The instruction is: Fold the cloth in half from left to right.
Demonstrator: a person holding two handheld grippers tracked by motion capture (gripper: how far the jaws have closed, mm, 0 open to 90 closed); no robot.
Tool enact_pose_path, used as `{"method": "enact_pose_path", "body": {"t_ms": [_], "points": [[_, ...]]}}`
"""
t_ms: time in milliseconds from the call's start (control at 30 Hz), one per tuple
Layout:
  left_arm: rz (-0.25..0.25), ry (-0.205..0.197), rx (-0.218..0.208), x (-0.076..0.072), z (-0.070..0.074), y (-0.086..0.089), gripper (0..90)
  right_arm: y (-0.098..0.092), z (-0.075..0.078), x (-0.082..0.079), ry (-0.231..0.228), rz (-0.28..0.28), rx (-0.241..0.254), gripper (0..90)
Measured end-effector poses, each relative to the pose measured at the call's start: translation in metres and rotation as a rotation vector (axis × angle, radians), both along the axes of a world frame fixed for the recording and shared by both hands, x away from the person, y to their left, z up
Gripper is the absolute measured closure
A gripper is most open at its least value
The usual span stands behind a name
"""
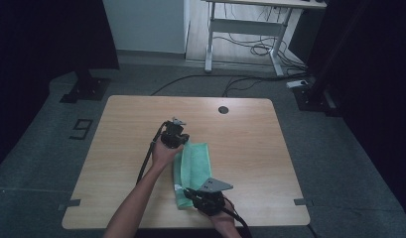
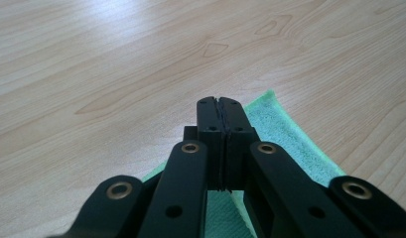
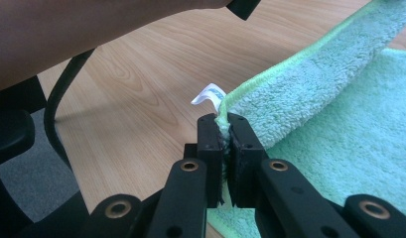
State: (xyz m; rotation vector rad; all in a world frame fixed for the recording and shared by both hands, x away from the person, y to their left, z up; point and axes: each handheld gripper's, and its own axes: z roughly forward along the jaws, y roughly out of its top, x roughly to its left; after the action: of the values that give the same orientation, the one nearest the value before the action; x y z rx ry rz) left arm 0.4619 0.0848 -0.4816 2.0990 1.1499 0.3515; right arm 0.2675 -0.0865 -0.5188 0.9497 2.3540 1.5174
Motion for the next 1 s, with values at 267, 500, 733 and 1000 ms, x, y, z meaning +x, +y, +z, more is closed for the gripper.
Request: {"method": "enact_pose_path", "body": {"t_ms": [267, 500, 733, 1000], "points": [[-0.011, 0.008, 0.003, 0.001, -0.004, -0.006, 88.9, -0.006, -0.003, 0.001, 0.011, -0.014, 0.002, 85.1], [-0.022, 0.008, 0.005, 0.001, -0.008, -0.013, 88.9, -0.008, -0.004, 0.001, 0.017, -0.021, -0.002, 85.1], [-0.029, 0.010, 0.008, 0.003, -0.010, -0.019, 88.8, -0.013, -0.008, 0.004, 0.032, -0.034, -0.005, 84.9], [-0.038, 0.030, 0.013, 0.005, -0.020, -0.026, 88.6, -0.017, -0.010, 0.003, 0.045, -0.040, -0.004, 84.9]]}}
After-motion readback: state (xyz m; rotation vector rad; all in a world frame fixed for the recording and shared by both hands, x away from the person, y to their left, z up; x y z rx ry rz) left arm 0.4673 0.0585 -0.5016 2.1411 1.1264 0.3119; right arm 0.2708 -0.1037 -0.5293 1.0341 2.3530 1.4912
